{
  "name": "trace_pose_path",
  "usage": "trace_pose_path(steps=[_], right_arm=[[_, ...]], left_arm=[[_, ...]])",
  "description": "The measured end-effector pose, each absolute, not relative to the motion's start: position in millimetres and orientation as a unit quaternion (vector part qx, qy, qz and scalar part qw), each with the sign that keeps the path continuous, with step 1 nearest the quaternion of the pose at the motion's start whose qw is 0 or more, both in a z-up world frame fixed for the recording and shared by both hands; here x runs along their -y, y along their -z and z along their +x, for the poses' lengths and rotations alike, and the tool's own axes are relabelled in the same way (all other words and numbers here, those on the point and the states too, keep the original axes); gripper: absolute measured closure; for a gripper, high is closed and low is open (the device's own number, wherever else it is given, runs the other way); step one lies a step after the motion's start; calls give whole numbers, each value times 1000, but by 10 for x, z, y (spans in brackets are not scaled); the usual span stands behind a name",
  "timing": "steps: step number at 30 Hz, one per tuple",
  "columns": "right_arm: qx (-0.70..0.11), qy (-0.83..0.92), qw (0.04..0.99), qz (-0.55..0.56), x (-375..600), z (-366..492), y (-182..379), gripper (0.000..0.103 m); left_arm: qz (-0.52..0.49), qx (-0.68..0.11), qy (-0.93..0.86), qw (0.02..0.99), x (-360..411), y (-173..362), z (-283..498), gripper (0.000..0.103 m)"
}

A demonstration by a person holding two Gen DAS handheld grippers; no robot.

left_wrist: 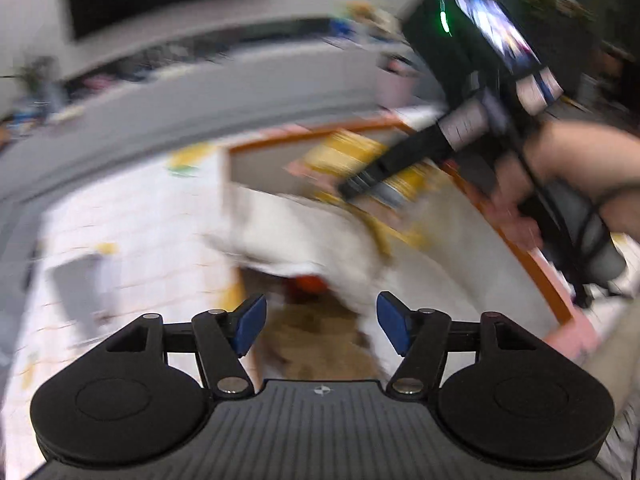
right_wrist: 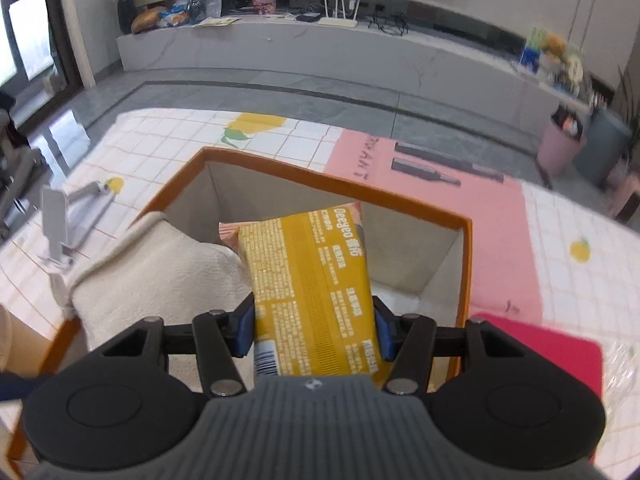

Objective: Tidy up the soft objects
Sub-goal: 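Open the left tool to drop the mitt while the right tool releases the packet into the box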

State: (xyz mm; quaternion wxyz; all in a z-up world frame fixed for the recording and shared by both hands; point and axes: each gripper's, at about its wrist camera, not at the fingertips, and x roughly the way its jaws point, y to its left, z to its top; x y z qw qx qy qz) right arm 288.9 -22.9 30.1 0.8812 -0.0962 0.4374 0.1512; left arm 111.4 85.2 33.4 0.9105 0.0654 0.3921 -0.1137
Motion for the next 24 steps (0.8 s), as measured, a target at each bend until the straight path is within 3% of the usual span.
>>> trace_pose_path(steps=[9,11,24], right_arm=[[-440,-99,882,-140,78,2973,-74,47],[-449,-92,879,-132,98,2993,-45,47],[-447,-90,882,-118,203,3049,-172,46]], left_arm=[[-26,-391,-90,916,-775,-322,1198,23],[-43,-375,-139,915,-892,-270,1107,27],[-81,-367,-93,922,-1014,-221,1092,28]])
